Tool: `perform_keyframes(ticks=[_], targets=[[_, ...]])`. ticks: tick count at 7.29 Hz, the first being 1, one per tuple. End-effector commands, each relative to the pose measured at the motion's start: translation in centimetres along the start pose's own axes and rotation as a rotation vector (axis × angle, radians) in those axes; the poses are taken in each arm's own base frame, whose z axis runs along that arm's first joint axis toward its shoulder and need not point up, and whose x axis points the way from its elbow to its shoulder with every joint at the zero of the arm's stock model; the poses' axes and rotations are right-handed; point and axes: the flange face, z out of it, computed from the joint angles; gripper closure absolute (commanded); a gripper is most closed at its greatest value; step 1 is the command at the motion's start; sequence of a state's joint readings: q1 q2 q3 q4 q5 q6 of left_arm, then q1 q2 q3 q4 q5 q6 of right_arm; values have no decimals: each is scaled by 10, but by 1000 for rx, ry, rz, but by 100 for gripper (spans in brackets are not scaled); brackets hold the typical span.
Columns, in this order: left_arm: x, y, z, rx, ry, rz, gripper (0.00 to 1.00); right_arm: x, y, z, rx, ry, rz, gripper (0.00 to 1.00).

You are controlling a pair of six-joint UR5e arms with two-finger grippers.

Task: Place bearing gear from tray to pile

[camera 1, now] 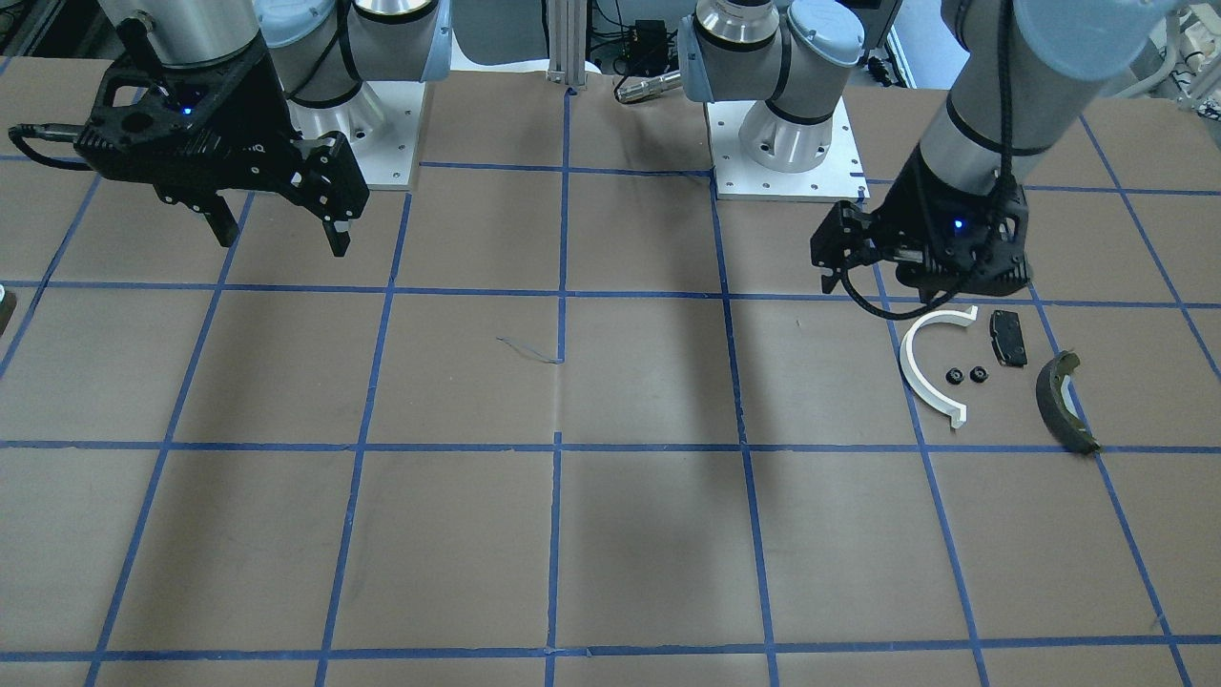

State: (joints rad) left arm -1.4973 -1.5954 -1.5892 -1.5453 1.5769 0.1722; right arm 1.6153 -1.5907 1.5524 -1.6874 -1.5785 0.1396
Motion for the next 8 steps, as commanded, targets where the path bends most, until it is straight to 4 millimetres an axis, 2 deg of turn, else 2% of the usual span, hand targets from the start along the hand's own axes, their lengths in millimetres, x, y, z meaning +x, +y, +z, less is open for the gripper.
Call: perform_keyframes(ticks=[1, 3, 8], targets=[[40, 24, -19, 21, -11, 31, 0, 0, 0, 0, 0, 0, 0, 0], [55, 34, -22, 23, -16, 57, 0, 0, 0, -1, 1, 0, 0, 0], [56, 41, -18, 17, -17, 59, 0, 0, 0, -1, 2, 0, 0, 0]])
